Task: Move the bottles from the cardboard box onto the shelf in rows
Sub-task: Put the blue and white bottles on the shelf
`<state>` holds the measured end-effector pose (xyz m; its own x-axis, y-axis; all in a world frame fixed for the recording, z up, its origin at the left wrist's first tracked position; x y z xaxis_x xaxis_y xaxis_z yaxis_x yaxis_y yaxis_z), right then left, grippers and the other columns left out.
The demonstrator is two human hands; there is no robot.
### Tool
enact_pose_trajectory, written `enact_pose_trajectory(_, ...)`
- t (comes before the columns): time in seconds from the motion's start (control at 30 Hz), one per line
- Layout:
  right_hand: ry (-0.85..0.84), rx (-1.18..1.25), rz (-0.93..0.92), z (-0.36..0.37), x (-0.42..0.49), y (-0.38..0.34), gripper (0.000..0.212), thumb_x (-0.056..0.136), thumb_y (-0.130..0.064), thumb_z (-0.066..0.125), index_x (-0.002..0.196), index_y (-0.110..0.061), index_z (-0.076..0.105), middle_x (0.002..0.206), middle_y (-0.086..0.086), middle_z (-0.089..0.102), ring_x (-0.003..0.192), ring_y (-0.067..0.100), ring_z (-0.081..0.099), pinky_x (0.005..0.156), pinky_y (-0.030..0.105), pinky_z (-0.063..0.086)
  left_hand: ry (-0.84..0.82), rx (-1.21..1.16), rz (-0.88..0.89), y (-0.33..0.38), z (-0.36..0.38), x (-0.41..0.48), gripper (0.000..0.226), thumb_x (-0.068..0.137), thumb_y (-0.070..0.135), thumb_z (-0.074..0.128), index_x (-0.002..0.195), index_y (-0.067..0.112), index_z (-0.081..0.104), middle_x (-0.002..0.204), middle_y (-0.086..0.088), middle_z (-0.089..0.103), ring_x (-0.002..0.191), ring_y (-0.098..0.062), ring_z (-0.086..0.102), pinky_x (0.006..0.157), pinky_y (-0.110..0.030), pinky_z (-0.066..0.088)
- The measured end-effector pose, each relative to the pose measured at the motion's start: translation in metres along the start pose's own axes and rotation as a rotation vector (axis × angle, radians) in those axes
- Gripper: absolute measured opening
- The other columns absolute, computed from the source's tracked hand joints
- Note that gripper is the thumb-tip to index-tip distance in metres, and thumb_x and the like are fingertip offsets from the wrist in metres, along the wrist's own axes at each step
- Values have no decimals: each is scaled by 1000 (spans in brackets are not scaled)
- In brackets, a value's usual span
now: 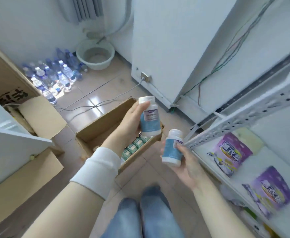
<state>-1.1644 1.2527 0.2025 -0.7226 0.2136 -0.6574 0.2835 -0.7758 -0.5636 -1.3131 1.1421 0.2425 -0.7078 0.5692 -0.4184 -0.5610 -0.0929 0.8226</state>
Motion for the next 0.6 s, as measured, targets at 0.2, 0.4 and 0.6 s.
enact_pose_trajectory(0.2, 117, 146, -207, -59, -127, -37, 33, 71, -22, 65, 100, -6, 64, 90, 9, 72, 77, 20, 70, 71, 38, 58, -286, 89, 59, 12, 137, -63, 19, 98, 27, 41, 99, 16, 56, 84, 0, 71, 71, -14, 68, 73, -32, 55)
enact_pose_trajectory(0.4, 166, 239, -475, -152, -272, -61, 67, 51, -26, 88, 108, 1, 66, 102, 15, 71, 85, 25, 71, 67, 32, 59, -658, 158, 169, -11, 297, -161, 25, 89, 33, 47, 101, 13, 56, 81, 1, 70, 65, -9, 68, 66, -27, 58)
enact_pose_trajectory(0.6, 260, 178, -755, -265, -441, -93, 75, 42, -37, 90, 104, -3, 66, 98, 12, 73, 83, 18, 71, 62, 32, 59, -933, 192, 263, -73, 464, -279, 34, 70, 34, 53, 99, 16, 56, 84, 2, 69, 68, -9, 69, 69, -26, 57)
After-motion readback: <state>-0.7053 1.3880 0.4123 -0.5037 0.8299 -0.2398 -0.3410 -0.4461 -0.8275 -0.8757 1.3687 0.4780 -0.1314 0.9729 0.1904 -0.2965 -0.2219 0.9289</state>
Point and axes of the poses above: each hand's wrist, its own x-axis towards the middle knuckle, its own z-axis out of the palm, y = z × x, the point moved 2 cm from there along x, towards the middle knuckle
